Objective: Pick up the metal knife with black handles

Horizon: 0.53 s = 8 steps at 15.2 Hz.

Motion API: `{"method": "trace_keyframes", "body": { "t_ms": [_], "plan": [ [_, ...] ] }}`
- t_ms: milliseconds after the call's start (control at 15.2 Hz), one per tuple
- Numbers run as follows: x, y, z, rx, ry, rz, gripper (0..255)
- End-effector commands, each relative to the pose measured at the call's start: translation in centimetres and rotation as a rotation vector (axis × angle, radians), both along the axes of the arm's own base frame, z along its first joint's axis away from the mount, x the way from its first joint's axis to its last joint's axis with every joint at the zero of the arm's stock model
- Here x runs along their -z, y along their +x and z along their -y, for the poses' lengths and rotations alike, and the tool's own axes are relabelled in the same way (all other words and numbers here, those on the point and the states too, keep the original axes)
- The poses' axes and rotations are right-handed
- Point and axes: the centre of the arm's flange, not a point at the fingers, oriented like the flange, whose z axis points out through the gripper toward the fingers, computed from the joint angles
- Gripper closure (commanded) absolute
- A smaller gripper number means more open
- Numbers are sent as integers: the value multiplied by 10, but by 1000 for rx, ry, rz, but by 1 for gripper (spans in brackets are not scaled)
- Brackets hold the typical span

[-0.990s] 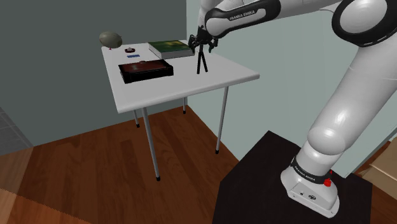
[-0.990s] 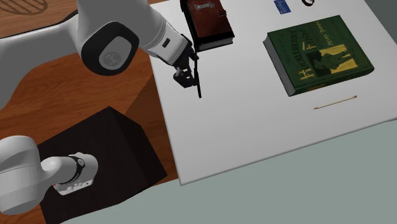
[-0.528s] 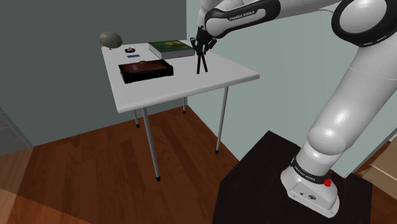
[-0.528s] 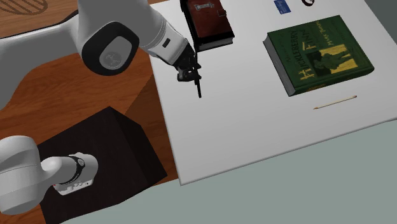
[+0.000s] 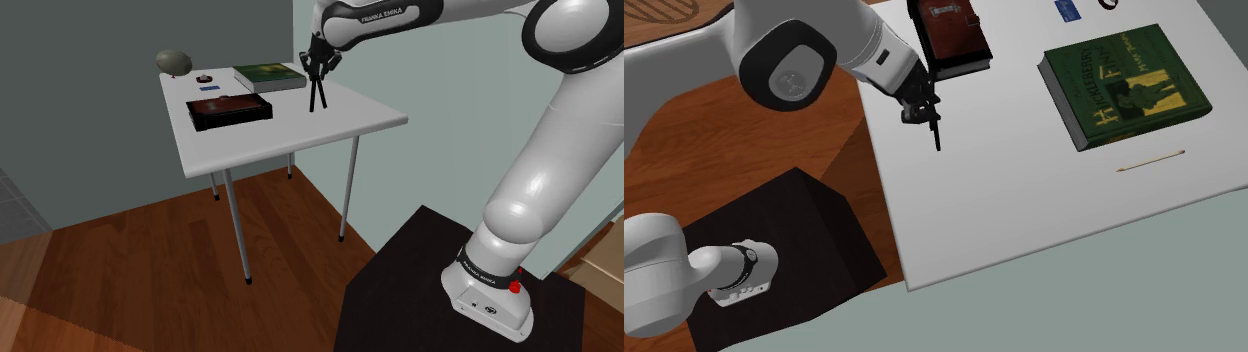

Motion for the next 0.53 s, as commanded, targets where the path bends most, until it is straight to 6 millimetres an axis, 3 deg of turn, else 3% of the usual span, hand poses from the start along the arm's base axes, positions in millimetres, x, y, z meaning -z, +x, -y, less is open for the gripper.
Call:
{"method": "trace_keyframes", "body": {
  "t_ms": [0,462],
  "plan": [
    [-11,0,0,0,0,0,255],
    [-48,0,0,0,0,0,255]
  ]
}}
